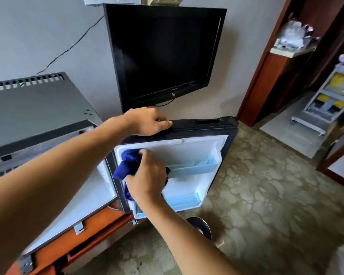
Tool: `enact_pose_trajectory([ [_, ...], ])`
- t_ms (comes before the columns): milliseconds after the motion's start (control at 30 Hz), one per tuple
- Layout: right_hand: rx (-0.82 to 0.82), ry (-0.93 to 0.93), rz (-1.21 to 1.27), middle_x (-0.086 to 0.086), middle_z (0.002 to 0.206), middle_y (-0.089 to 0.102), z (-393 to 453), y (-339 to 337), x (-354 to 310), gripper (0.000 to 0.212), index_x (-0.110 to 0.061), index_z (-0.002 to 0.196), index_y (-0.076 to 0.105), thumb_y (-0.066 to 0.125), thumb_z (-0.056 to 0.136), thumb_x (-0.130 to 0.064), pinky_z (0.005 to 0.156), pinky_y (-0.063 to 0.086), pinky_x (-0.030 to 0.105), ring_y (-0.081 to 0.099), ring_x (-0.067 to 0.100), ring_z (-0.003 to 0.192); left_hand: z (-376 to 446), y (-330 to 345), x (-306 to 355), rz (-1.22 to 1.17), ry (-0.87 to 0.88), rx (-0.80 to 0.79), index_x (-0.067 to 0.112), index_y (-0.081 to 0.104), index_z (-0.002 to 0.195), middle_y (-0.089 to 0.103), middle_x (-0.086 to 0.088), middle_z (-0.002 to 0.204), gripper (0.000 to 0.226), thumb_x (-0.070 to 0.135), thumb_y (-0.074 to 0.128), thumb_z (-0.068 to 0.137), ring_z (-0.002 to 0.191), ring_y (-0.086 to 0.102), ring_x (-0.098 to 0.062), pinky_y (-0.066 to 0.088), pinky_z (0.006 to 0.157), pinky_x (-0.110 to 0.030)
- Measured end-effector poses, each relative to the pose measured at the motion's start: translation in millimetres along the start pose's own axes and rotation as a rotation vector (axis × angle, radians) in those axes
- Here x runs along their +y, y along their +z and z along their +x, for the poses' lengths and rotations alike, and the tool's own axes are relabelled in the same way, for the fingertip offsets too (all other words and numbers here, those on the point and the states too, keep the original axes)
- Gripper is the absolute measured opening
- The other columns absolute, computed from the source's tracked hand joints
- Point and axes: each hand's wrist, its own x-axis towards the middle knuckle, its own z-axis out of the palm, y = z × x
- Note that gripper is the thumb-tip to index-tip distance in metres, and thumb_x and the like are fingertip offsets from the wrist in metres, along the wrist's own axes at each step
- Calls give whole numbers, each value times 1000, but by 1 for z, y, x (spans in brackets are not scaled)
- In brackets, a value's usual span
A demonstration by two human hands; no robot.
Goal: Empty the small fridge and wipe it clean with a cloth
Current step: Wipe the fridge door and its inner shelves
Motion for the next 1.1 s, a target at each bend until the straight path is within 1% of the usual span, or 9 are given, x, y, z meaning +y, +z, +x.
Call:
enact_pose_trajectory([
  [167,134,-152,-289,3,91,66,5,-26,40,51,-20,98,66,75,48,-26,76,46,38,59,31,87,-1,10,0,-65,31,-68,37,61,132,63,-4,139,61,72,24,99,130,54,-31,40,110,-43],
  [300,390,168,-460,7,106,58,15,-66,100,46,-25,103,65,70,58,-23,84,42,42,52,32,98,0,8,-6,-95,71,-66,38,60,135,62,-3,138,62,73,23,99,130,53,-31,40,109,-42],
  [400,509,465,-343,14,112,65,30,-76,118,53,-14,118,57,78,70,-23,86,48,45,56,38,104,2,10,-8,-116,96,-88,38,59,136,62,-3,139,62,72,23,99,131,52,-31,39,110,-44],
  [467,527,528,-286,17,113,64,30,-60,100,61,-8,123,53,78,69,-19,88,48,47,54,39,106,3,10,-7,-121,110,-98,37,56,140,59,-4,142,62,71,22,100,134,50,-32,37,111,-44],
  [633,468,282,-91,9,106,65,0,9,30,59,-8,118,61,62,61,-23,92,41,43,52,33,100,9,9,-11,-120,100,-117,32,51,145,56,-9,147,69,72,17,100,137,47,-35,35,114,-48],
  [800,304,56,-24,-3,115,66,-15,19,22,54,-19,120,64,79,69,-11,92,43,41,56,24,110,8,9,-13,-132,97,-94,29,57,138,59,-11,141,71,72,16,100,133,51,-36,38,111,-48],
  [933,450,48,173,-6,111,60,-18,-13,19,37,-16,118,64,76,83,-10,89,49,40,54,18,107,5,8,-10,-128,107,-81,27,59,136,60,-10,139,70,70,16,101,131,52,-35,39,105,-46],
  [1000,471,-135,106,-2,113,59,-24,-12,-2,41,-12,117,65,76,79,-3,87,47,40,55,23,104,6,9,-11,-126,106,-78,27,60,134,60,-10,139,69,70,17,100,131,53,-35,39,103,-45],
  [1100,330,-470,-224,7,113,66,-27,15,-33,42,-17,117,70,62,77,-5,77,42,41,56,33,93,4,9,-11,-135,110,-83,27,60,136,59,-10,141,69,69,18,101,132,51,-35,38,104,-45],
])
